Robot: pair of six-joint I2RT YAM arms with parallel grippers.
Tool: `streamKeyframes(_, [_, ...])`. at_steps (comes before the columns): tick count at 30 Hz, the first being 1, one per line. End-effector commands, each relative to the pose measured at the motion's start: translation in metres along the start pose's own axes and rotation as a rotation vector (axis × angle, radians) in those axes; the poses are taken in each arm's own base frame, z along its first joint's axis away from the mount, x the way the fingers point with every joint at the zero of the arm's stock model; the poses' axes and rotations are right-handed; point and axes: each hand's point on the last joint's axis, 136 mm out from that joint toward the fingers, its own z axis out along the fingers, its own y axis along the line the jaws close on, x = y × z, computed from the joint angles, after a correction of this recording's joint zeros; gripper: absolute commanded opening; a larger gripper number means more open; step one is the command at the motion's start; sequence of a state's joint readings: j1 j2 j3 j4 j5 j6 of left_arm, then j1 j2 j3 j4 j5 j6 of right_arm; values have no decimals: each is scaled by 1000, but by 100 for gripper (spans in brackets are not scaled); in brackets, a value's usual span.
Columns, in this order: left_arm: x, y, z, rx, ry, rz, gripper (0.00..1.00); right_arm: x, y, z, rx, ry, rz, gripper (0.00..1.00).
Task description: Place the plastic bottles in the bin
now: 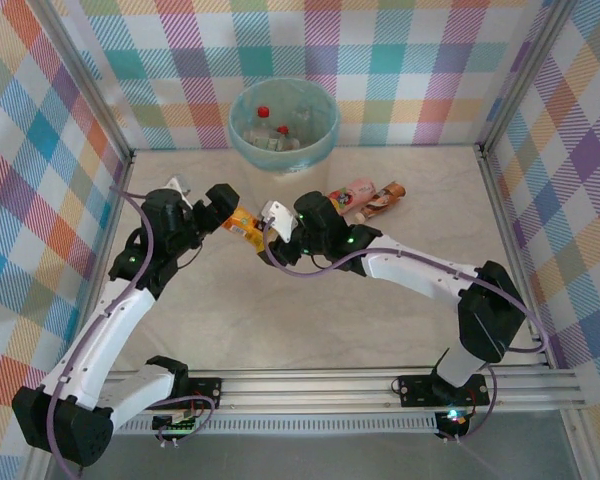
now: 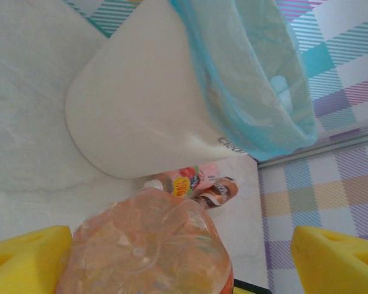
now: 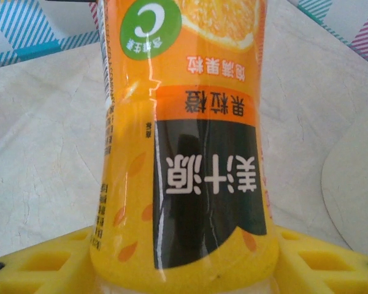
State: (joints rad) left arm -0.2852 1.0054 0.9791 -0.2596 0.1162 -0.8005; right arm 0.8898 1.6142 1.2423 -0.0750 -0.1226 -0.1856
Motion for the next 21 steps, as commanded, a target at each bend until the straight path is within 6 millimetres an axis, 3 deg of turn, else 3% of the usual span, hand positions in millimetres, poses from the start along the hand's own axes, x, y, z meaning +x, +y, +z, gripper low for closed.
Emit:
streamKeyframes(1, [-7, -24, -3, 108, -2, -38, 89, -32, -4, -14, 28, -117, 18, 58])
streamKeyframes(8, [1, -18, 12, 88, 46, -69, 88, -43, -4, -21, 30, -229, 74, 58])
streamKeyframes(17, [2, -22, 24, 71, 87, -44, 71, -52, -7, -21, 44, -255, 56, 61])
streamKeyframes(21, [-15, -31, 17, 52, 35, 5, 61, -59, -12, -31, 79, -264, 52, 70])
